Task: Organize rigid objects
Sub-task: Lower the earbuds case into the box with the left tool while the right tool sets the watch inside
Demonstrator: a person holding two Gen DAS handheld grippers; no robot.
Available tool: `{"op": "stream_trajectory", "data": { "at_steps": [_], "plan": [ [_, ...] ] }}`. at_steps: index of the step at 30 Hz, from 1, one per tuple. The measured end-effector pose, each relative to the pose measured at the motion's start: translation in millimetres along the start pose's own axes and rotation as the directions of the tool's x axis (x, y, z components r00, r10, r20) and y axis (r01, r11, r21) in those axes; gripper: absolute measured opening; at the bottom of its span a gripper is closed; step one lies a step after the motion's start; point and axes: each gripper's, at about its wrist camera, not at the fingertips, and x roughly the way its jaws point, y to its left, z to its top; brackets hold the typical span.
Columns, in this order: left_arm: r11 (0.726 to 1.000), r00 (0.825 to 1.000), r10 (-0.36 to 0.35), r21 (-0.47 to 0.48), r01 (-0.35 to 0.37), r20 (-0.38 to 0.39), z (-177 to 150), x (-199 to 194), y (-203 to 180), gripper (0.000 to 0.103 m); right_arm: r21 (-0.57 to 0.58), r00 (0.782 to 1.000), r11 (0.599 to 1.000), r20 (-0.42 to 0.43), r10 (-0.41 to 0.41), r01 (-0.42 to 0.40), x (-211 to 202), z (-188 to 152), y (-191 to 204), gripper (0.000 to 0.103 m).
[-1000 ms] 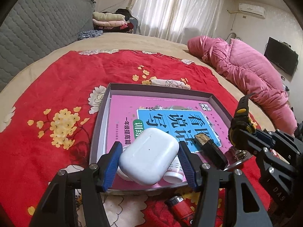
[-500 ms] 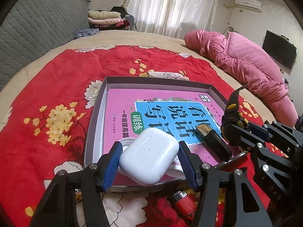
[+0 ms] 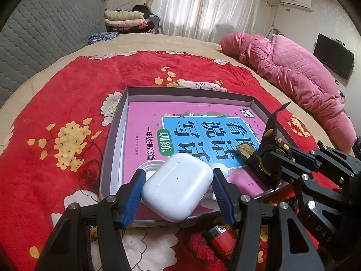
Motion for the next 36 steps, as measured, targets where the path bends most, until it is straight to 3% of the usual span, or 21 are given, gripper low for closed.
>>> {"op": "stream_trajectory", "data": {
  "at_steps": [16, 27, 36],
  "plan": [
    [1.0, 1.0, 0.022, 0.008, -0.022, -0.019, -1.1, 3.6, 2.2, 0.06, -0.011, 0.991, 0.997, -0.118, 0.068, -0.07, 27.4, -7.8, 10.9, 0.017],
    [0.999, 0.999, 0.028, 0.019, -0.028, -0.025, -1.5, 7.3, 1.8, 0.06, 0.055, 0.986, 0.994, -0.135, 0.101, -0.094, 30.1, -8.0, 3.7, 0.018],
    [0.999, 0.999, 0.032, 0.024, -0.031, -0.025, -2.0, 7.4, 1.6, 0.06, 0.061, 0.986, 0.994, -0.129, 0.102, -0.094, 24.0, -7.8, 4.2, 0.025]
  ]
}}
